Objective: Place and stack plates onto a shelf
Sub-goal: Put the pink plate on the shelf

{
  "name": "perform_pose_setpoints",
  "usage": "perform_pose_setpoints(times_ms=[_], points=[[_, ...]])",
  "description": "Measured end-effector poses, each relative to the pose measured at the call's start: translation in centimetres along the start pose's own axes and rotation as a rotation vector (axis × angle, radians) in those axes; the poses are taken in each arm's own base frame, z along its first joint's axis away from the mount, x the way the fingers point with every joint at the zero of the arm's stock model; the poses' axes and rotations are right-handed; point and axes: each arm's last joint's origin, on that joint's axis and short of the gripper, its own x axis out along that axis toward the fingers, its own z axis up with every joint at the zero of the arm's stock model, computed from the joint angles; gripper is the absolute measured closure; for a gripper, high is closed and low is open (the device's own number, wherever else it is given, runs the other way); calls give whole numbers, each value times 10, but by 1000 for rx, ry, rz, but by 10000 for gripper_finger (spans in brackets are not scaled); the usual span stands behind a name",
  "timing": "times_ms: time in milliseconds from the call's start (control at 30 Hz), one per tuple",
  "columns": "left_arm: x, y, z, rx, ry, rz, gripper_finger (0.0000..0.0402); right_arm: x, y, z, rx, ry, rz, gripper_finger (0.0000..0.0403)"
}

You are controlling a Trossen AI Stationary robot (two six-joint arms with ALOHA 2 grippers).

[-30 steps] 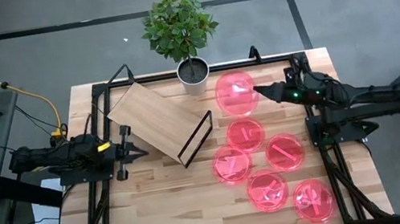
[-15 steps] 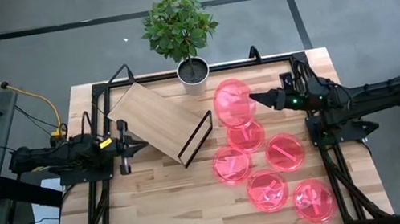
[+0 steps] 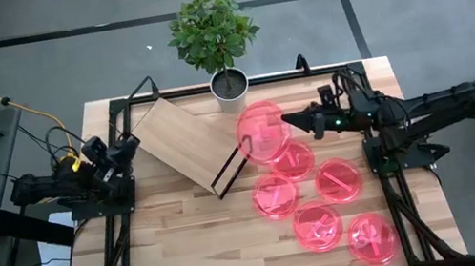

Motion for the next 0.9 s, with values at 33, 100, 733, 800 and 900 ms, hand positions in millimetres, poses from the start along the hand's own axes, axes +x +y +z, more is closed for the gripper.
perform_pose_setpoints(times_ms=[33,100,733,800,900], points=[[0,0,1,-9,-13,20,402,3,4,2,-20,14,-12,403],[0,2,1,-83,-29,71,402,9,11,6,-51,38,-38,403],[115,-20,-12,-174,562,520,244,61,44,23,-269,171,-293,403],[120,-18,-17,-241,564,553,221,64,41,21,-274,170,-314,403],[125,-13,-26,-325,567,594,196,69,38,17,-264,177,-331,403]])
